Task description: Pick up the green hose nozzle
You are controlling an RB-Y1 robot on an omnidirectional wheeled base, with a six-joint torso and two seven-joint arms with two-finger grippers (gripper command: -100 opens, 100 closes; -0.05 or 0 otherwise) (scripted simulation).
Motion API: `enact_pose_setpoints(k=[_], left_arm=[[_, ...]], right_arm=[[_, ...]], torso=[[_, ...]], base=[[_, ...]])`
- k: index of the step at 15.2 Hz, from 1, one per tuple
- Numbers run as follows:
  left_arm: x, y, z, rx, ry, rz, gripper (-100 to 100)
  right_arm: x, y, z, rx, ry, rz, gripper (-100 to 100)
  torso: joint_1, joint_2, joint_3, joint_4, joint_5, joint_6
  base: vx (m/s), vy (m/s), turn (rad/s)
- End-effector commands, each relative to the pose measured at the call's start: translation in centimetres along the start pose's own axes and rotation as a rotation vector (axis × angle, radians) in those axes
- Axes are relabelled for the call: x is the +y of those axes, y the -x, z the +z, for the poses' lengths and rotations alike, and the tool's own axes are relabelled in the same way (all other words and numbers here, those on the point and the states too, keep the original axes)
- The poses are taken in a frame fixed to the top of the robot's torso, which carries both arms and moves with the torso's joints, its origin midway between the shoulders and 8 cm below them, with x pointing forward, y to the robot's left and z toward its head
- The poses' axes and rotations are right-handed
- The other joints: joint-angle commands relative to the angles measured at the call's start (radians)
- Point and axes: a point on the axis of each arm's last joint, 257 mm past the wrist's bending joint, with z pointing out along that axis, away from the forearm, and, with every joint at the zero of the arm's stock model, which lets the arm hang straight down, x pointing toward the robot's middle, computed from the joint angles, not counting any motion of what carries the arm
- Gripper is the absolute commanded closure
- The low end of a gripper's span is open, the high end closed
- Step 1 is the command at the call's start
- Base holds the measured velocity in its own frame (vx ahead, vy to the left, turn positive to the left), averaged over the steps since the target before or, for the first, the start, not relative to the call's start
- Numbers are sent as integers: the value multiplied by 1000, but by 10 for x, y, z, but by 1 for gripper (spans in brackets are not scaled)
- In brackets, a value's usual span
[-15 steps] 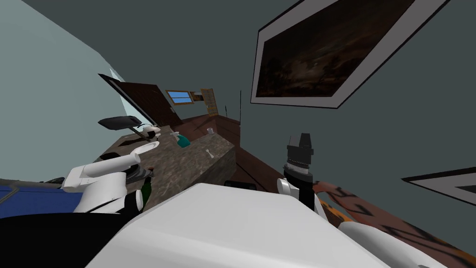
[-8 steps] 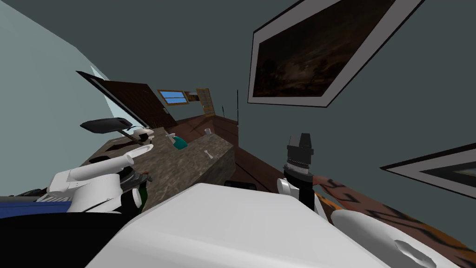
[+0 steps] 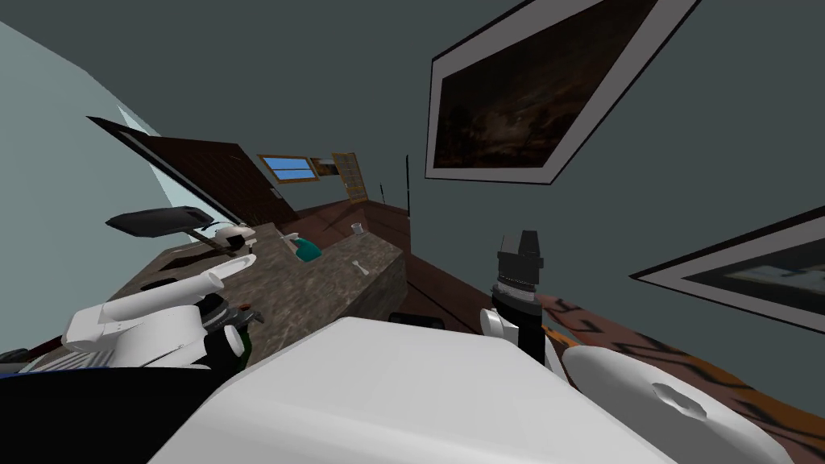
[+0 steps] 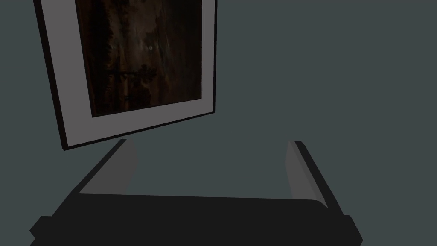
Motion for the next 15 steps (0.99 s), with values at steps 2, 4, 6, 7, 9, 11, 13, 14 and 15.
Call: enact_pose_setpoints(k=[2, 4, 6, 7, 9, 11, 13, 14, 15], left_arm=[[3, 4, 11, -5, 0, 3, -100], [5, 5, 18, -3, 0, 8, -100], [5, 6, 17, -7, 0, 7, -100], [5, 6, 18, -4, 0, 8, 100], [4, 5, 18, -3, -3, 7, 100], [4, 5, 18, -2, -2, 8, 100], [1, 2, 3, -7, 1, -3, 100], [0, 2, 0, -7, 2, -5, 100], [1, 2, 4, -4, 0, -2, 100]], right_arm=[[0, 0, 0, 0, 0, 0, 0], [0, 0, 0, 0, 0, 0, 0], [0, 0, 0, 0, 0, 0, 0], [0, 0, 0, 0, 0, 0, 0], [0, 0, 0, 0, 0, 0, 0], [0, 0, 0, 0, 0, 0, 0], [0, 0, 0, 0, 0, 0, 0], [0, 0, 0, 0, 0, 0, 0], [0, 0, 0, 0, 0, 0, 0]], torso=[[0, 0, 0, 0, 0, 0], [-2, -2, -1, 0, 0, 0], [-3, -3, -1, -1, 0, 0], [-3, -3, -1, -1, -1, 0], [-2, -2, -1, 0, 0, 1], [-2, -3, -2, 0, 1, 1], [-1, -3, -1, 0, 0, 2], [-1, -2, -1, 0, -1, 2], [-1, -2, -1, 0, -1, 2]], base=[[-5, 4, -12], [14, -15, 48], [13, -15, 41], [0, 0, 0], [0, 1, 9], [0, 0, 0], [-13, 19, -63], [-21, 22, -70], [-11, 11, -36]])
